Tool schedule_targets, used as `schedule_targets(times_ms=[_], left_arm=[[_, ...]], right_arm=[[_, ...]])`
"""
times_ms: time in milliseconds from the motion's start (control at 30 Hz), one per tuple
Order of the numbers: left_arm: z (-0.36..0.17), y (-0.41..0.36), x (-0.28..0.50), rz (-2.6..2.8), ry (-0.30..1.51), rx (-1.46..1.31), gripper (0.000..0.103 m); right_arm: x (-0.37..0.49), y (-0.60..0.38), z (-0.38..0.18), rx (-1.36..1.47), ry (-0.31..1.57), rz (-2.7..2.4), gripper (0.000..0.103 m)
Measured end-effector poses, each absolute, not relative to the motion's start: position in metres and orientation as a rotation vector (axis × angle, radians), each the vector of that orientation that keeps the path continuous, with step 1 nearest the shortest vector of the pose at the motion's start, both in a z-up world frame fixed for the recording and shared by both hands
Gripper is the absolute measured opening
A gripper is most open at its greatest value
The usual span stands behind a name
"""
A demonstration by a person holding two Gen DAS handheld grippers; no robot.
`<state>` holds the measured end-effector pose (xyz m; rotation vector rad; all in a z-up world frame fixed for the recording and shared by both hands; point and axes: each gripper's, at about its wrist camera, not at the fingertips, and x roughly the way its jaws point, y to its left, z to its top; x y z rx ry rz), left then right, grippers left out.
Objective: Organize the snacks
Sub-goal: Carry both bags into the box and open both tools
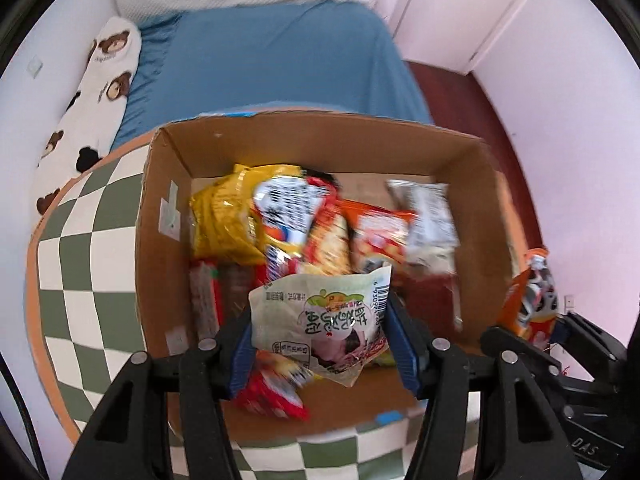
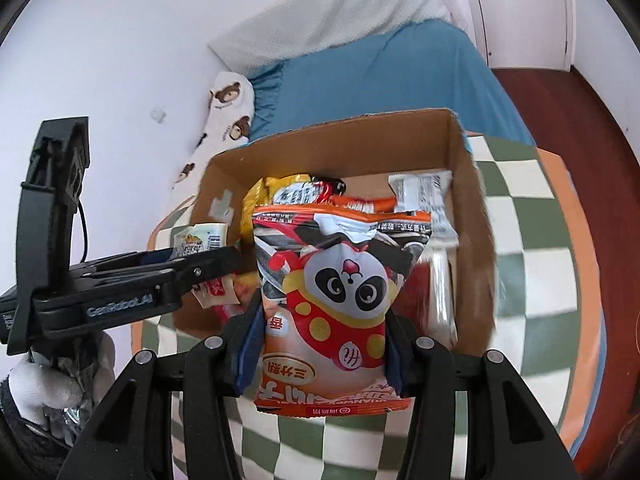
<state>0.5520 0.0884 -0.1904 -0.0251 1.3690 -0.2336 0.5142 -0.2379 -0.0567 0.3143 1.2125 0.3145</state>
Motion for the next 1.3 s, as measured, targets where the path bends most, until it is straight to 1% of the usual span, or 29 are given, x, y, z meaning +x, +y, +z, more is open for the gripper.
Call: schedule_targets(times_ms=[33, 167, 233, 267, 300, 333, 367, 400, 467, 500, 533, 567, 733, 833, 933, 1100, 1300], left_arm=[[-0.197, 0.091, 0.560, -0.222, 1.384, -0.022, 0.056], [-0.222, 0.098, 0.578, -0.199, 1.438, -0.019, 0.056], [-0.237, 0.096, 0.584, -0.205, 1.490, -0.032, 0.056], [-0.244, 0.094, 0.589, -0.205, 1.514, -0.043, 0.057], [-0.251, 0.095, 0.590, -0.198, 1.538, -0.056, 0.058], [-0.256, 0.095, 0.591, -0.191, 1.548, -0.063, 0.060], [-0.258, 0.096, 0.592, -0.190, 1.554, -0.075, 0.063], [-0.259, 0.096, 0.592, -0.195, 1.551, -0.083, 0.065], [-0.259, 0.097, 0.591, -0.193, 1.538, -0.085, 0.076], [-0.258, 0.098, 0.589, -0.189, 1.528, -0.082, 0.079], [-0.257, 0.098, 0.588, -0.184, 1.516, -0.079, 0.083], [-0.255, 0.098, 0.586, -0.181, 1.503, -0.074, 0.085], [-0.251, 0.098, 0.570, -0.178, 1.463, -0.050, 0.091], [-0.251, 0.096, 0.562, -0.183, 1.449, -0.040, 0.103], [-0.248, 0.093, 0.550, -0.172, 1.424, -0.022, 0.103], [-0.241, 0.086, 0.536, -0.164, 1.385, -0.005, 0.103], [-0.220, 0.088, 0.509, -0.138, 1.322, -0.007, 0.103]], right_arm=[[0.532, -0.219, -0.073, 0.309, 1.230, 0.308, 0.053], [0.557, -0.212, -0.103, 0.288, 1.283, 0.300, 0.053], [0.572, -0.207, -0.121, 0.295, 1.328, 0.305, 0.054], [0.577, -0.205, -0.130, 0.296, 1.345, 0.291, 0.056], [0.583, -0.203, -0.141, 0.287, 1.373, 0.263, 0.066], [0.587, -0.202, -0.148, 0.272, 1.391, 0.244, 0.074], [0.589, -0.203, -0.155, 0.262, 1.404, 0.229, 0.087], [0.591, -0.202, -0.159, 0.259, 1.409, 0.221, 0.091], [0.591, -0.206, -0.164, 0.249, 1.418, 0.200, 0.093], [0.592, -0.208, -0.166, 0.238, 1.420, 0.187, 0.095], [0.592, -0.210, -0.167, 0.225, 1.420, 0.176, 0.096], [0.591, -0.212, -0.166, 0.208, 1.415, 0.163, 0.096], [0.580, -0.222, -0.155, 0.109, 1.377, 0.107, 0.100], [0.569, -0.227, -0.148, 0.067, 1.352, 0.073, 0.100], [0.561, -0.229, -0.142, 0.029, 1.350, 0.076, 0.100], [0.547, -0.236, -0.140, 0.048, 1.344, 0.069, 0.101], [0.525, -0.247, -0.126, 0.063, 1.312, 0.054, 0.101]])
